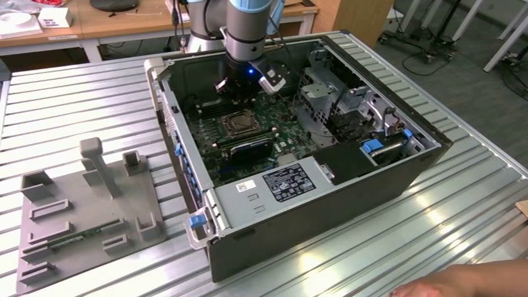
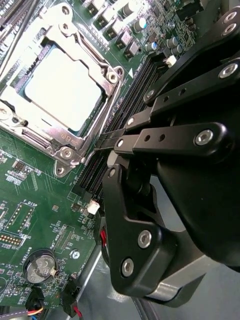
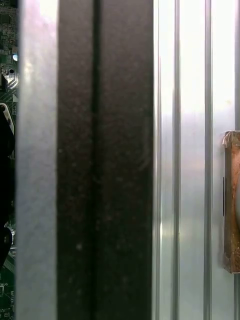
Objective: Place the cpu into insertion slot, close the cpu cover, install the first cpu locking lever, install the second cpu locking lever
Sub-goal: 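Install the first cpu locking lever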
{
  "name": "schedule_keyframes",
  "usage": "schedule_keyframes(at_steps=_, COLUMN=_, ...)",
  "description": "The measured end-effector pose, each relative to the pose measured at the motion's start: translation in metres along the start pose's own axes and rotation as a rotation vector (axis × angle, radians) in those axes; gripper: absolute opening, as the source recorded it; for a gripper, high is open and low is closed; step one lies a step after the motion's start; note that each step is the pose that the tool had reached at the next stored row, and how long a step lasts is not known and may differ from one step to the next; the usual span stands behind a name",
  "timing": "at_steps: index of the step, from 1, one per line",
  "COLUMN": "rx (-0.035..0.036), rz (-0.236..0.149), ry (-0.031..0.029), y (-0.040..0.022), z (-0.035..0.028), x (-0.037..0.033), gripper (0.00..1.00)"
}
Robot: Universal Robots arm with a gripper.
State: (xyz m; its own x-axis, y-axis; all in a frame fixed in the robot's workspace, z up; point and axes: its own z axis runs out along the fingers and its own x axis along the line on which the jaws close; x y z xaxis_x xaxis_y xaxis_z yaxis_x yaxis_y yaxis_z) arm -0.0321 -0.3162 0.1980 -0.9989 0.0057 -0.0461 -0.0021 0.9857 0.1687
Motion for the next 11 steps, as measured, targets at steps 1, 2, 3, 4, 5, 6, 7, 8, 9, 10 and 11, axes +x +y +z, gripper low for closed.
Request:
schedule_keyframes(at_steps=1, rx=0.0, rz=0.0, ry=0.0, y=0.0, z=-0.0003, x=0.0, gripper=0.1)
schedule_keyframes(at_steps=2, rx=0.0, rz=0.0, ry=0.0, y=0.0001, z=-0.0007, x=0.0, gripper=0.1)
schedule_keyframes(at_steps=3, rx=0.0, rz=0.0, ry=0.0, y=0.0002, z=-0.0011, x=0.0, gripper=0.1)
schedule_keyframes(at_steps=4, rx=0.0, rz=0.0, ry=0.0, y=0.0002, z=-0.0015, x=-0.0001, gripper=0.1)
schedule_keyframes(at_steps=5, rx=-0.0001, rz=0.0, ry=0.0, y=0.0003, z=-0.0017, x=-0.0001, gripper=0.1)
schedule_keyframes(at_steps=6, rx=-0.0003, rz=0.0, ry=-0.0002, y=0.0003, z=-0.0017, x=-0.0001, gripper=0.1)
schedule_keyframes(at_steps=7, rx=-0.0003, rz=0.0, ry=-0.0007, y=0.0003, z=-0.0018, x=-0.0001, gripper=0.1)
schedule_keyframes(at_steps=8, rx=-0.0002, rz=0.0, ry=-0.0013, y=0.0003, z=-0.0018, x=-0.0001, gripper=0.1)
schedule_keyframes(at_steps=9, rx=0.0, rz=0.0, ry=-0.0019, y=0.0002, z=-0.0019, x=-0.0001, gripper=0.1)
schedule_keyframes(at_steps=10, rx=0.0001, rz=0.0, ry=-0.0025, y=0.0002, z=-0.002, x=-0.0001, gripper=0.1)
schedule_keyframes(at_steps=11, rx=0.0003, rz=-0.001, ry=-0.0031, y=0.0, z=-0.002, x=-0.0001, gripper=0.1)
